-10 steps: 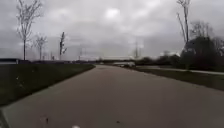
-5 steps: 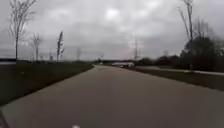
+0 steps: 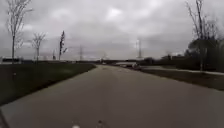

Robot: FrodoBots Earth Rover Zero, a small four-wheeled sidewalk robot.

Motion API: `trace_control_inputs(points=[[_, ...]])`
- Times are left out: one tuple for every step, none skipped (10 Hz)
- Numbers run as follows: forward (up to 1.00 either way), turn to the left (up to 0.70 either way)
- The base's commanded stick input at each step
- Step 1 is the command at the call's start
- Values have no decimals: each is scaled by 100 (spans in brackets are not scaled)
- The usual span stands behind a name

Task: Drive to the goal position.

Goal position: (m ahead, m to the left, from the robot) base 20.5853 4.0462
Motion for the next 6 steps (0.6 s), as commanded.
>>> trace_control_inputs(points=[[100, 0], [100, 0], [100, 0], [100, 0], [100, 0], [100, 0]])
